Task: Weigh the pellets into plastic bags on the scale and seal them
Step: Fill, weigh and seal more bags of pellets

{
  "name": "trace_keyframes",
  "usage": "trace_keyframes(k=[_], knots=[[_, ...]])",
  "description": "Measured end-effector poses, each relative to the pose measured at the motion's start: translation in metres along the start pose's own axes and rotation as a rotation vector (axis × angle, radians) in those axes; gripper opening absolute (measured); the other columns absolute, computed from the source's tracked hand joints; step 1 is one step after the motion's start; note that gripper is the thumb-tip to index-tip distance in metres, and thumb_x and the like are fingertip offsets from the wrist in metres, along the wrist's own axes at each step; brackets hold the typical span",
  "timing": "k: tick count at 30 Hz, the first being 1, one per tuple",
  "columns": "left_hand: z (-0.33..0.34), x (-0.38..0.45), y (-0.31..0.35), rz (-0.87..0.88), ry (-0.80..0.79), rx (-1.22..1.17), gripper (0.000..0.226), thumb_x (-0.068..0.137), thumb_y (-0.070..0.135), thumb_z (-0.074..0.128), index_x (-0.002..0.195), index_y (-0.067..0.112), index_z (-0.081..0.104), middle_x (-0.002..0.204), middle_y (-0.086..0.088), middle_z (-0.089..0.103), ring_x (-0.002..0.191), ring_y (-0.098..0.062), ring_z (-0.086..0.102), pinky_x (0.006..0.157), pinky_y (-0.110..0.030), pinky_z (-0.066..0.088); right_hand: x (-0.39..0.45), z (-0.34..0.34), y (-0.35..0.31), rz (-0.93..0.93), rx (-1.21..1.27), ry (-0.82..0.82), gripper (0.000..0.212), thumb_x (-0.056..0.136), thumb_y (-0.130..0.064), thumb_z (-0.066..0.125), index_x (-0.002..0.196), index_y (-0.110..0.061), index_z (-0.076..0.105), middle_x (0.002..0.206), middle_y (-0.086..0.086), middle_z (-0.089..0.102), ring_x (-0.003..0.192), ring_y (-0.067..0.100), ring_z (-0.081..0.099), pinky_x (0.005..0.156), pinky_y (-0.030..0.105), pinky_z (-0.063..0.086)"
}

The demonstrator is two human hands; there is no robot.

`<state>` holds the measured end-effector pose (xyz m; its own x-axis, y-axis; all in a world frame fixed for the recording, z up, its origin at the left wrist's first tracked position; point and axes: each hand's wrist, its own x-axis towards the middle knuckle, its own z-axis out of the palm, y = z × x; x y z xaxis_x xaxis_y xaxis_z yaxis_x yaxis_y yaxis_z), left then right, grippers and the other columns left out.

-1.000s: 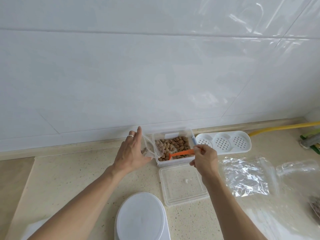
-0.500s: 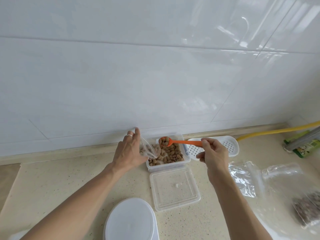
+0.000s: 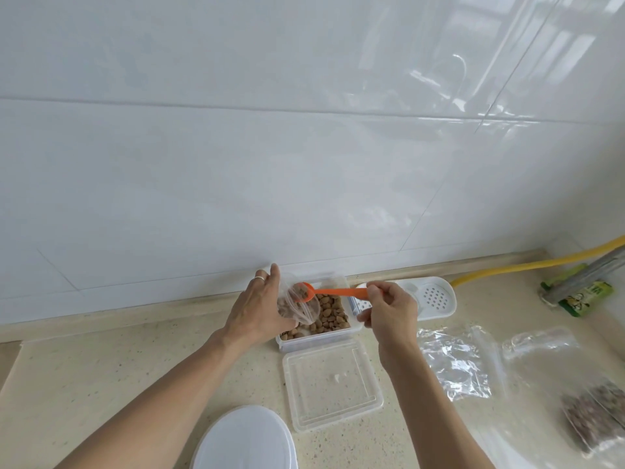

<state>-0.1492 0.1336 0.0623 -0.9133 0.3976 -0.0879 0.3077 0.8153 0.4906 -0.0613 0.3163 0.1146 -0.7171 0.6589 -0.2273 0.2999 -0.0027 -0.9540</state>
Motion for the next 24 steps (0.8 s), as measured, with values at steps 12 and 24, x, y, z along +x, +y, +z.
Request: trace_keyframes(k=[12, 24], knots=[[0.004, 0.016, 0.004, 0.016, -0.068, 0.072, 0.115, 0.065, 0.048, 0.077, 0.152, 0.011, 0.011, 0.152, -0.010, 0.026, 0.137, -0.023, 0.035, 0.099, -0.033, 0.042, 0.029, -0.024, 0.024, 0.265, 0.340, 0.133, 0.010, 0.099, -0.012, 0.056, 0.098, -0.007, 0.065, 0.085, 0.011, 0.067, 0.053, 0.015, 0.054, 0.053, 0.027, 0.044], [0.001, 0.014, 0.005, -0.060, -0.088, 0.014, 0.119, 0.063, 0.050, 0.079, 0.152, 0.010, 0.010, 0.152, -0.009, 0.026, 0.138, -0.021, 0.034, 0.103, -0.034, 0.041, -0.004, -0.002, -0.010, -0.618, -0.374, -0.246, 0.014, 0.098, -0.011, 0.055, 0.093, -0.019, 0.065, 0.061, 0.000, 0.062, 0.051, 0.027, 0.058, 0.048, 0.041, 0.046]])
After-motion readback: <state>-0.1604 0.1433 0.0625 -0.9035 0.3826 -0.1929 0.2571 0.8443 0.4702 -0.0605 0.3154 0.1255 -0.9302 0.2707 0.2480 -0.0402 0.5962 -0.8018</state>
